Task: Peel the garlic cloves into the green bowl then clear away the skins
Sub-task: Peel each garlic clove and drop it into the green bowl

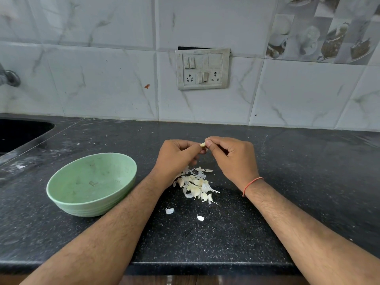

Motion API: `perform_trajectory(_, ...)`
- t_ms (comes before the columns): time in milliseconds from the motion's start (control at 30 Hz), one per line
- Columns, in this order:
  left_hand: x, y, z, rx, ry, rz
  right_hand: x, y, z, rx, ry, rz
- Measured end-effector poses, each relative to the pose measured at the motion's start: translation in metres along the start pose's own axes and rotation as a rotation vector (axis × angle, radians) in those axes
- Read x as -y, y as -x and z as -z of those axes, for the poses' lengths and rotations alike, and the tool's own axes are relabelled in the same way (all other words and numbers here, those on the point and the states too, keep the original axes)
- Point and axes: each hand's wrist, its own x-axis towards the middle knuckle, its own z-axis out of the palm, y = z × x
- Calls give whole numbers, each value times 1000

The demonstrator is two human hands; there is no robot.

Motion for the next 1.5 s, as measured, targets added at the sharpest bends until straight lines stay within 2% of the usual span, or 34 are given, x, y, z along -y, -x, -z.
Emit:
perform_trajectory(200, 1, 0, 1, 38, 100, 32, -1, 1, 0, -4, 21, 35)
perform_trajectory(400, 3, -4, 3, 82, 137, 68, -2, 1, 2, 11, -88, -52)
perform_trajectory(633, 6, -5, 2, 59, 178, 120, -2, 1, 1, 41, -189, -153)
perform_trajectory(900, 5, -5, 1, 59, 165, 119, -5, 0, -6, 98, -510, -476)
perform_trajectory(1067, 4, -5, 0, -15, 102, 75, -4, -1, -4, 80, -619, -617)
perform_trajectory(1300, 1, -4, -1, 7, 129, 87, -3, -1, -3, 74, -608, -615)
perform_trajectory(1500, 7, -6, 2, 38, 62, 55, -4, 0, -4, 78, -606, -620)
